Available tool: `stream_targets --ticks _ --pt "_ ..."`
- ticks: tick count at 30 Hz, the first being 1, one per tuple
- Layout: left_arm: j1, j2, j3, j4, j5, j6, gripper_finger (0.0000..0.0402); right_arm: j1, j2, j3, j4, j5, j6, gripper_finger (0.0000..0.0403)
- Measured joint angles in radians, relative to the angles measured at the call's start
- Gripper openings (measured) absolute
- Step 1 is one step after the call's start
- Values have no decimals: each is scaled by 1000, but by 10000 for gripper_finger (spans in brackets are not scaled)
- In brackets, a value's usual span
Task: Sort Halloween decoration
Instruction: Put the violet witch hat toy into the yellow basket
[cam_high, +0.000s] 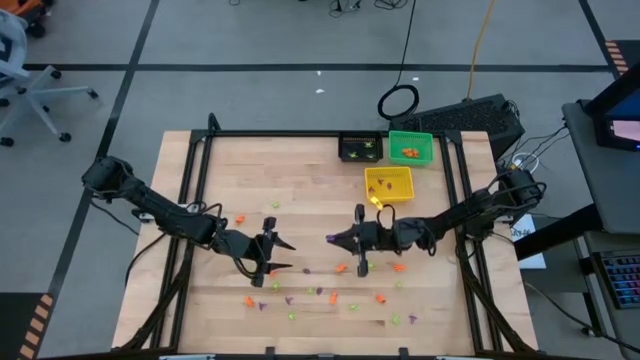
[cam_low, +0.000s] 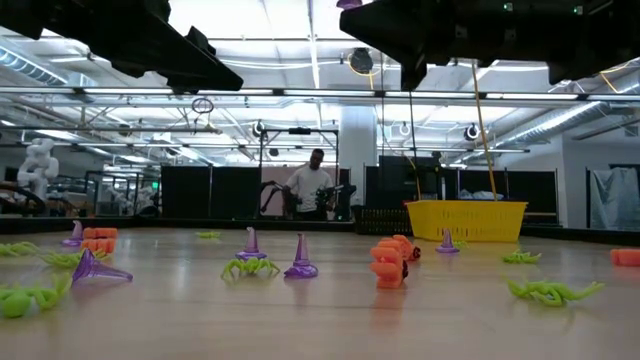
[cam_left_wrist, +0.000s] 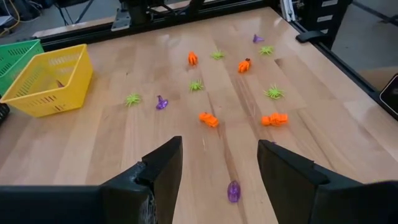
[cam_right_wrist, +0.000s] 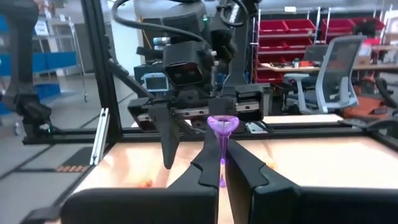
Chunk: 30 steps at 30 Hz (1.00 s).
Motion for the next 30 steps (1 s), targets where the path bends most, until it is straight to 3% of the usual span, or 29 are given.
stream_targets --ticks 19,30 --pt "0 1 0 6 0 0 208 1 -9 0 82 2 -663 0" --pt "0 1 0 6 0 0 208 3 -9 0 74 2 -659 0"
